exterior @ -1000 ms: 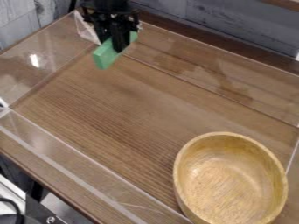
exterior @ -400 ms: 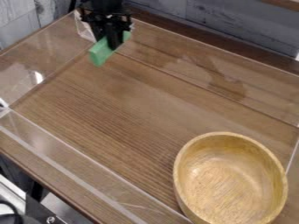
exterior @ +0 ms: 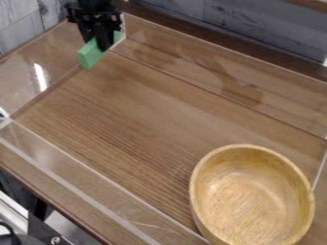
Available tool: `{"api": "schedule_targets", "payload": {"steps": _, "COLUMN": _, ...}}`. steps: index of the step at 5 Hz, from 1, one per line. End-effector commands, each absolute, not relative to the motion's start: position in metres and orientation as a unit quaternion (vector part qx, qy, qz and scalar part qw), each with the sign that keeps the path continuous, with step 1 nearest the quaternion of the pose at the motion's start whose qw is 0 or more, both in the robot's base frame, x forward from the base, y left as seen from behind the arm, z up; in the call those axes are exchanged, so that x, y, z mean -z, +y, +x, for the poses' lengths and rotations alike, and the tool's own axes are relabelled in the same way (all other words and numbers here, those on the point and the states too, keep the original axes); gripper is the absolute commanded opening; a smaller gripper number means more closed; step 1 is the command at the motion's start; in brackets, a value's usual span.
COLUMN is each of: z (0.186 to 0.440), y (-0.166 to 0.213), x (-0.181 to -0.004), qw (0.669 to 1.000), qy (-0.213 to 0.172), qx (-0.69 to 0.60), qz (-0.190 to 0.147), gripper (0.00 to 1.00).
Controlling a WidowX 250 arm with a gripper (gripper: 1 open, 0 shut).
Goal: Put the green block in the brown bowl
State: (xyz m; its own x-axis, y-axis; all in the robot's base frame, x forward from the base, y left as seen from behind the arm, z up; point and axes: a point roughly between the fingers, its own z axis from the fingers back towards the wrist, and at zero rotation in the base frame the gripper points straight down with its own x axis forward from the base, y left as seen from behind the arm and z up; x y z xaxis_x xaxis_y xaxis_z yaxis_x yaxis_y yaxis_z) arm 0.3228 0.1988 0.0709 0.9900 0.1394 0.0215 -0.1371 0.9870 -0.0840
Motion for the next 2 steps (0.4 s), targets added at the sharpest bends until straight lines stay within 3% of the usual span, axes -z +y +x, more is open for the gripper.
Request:
{"api": "schedule_targets", "payload": {"steps": 1, "z": 0.3326, "y": 0.2170, "x": -0.0926, "qw": 0.995, "qy": -0.045, "qx": -0.081, "qz": -0.020, "gripper": 0.00}}
{"api": "schedule_targets", "payload": {"steps": 2, "z": 0.3374, "y": 0.2195, "x": -0.0898, "qw": 0.995, "qy": -0.046, "qx": -0.089, "qz": -0.019, "gripper": 0.00}}
